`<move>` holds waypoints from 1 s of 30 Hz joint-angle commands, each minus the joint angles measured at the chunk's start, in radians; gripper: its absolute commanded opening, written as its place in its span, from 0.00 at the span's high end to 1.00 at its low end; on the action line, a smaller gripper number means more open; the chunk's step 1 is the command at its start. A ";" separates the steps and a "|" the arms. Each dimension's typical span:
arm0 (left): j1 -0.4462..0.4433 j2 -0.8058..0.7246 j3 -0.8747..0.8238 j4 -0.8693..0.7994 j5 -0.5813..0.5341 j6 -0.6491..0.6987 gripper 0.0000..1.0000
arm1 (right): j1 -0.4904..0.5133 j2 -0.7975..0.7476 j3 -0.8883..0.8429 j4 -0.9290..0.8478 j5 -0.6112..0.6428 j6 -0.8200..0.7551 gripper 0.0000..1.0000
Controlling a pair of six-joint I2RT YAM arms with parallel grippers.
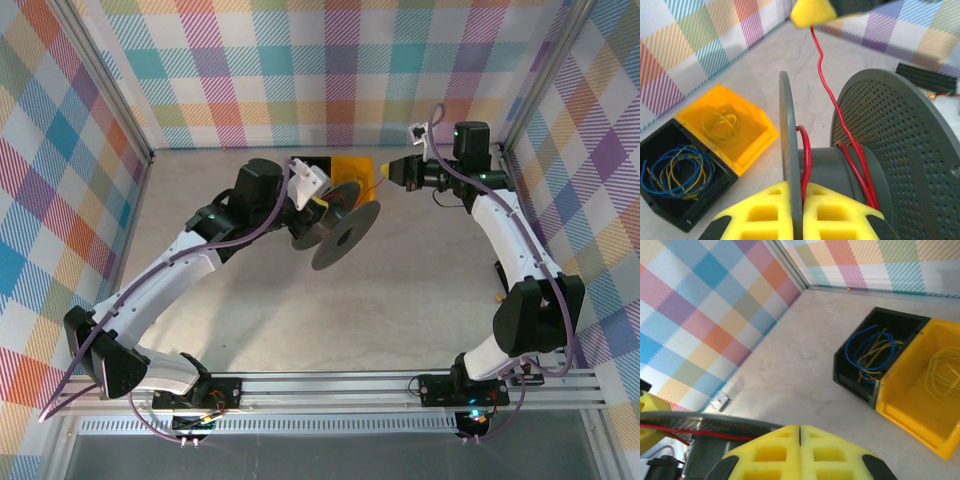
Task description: Wrap the cables
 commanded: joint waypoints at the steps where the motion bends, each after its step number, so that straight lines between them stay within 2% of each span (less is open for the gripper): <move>1: 0.031 -0.064 -0.048 -0.091 0.294 0.019 1.00 | -0.094 0.014 -0.052 0.329 0.053 0.095 1.00; 7: 0.125 -0.104 -0.092 0.195 0.591 -0.164 1.00 | -0.106 -0.004 -0.178 0.469 0.034 0.205 1.00; 10: 0.142 -0.100 -0.104 0.342 0.661 -0.256 1.00 | -0.106 -0.011 -0.225 0.542 0.014 0.270 1.00; 13: 0.163 -0.084 -0.122 0.463 0.660 -0.342 1.00 | -0.106 -0.034 -0.282 0.613 -0.007 0.316 1.00; 19: 0.233 -0.030 -0.226 0.903 0.605 -0.668 1.00 | -0.106 -0.077 -0.384 0.750 -0.072 0.387 1.00; 23: 0.266 0.017 -0.262 1.114 0.568 -0.825 1.00 | -0.106 -0.100 -0.439 0.847 -0.118 0.441 1.00; 30: 0.284 0.187 -0.271 1.570 0.562 -1.166 1.00 | -0.088 -0.160 -0.495 0.986 -0.213 0.498 1.00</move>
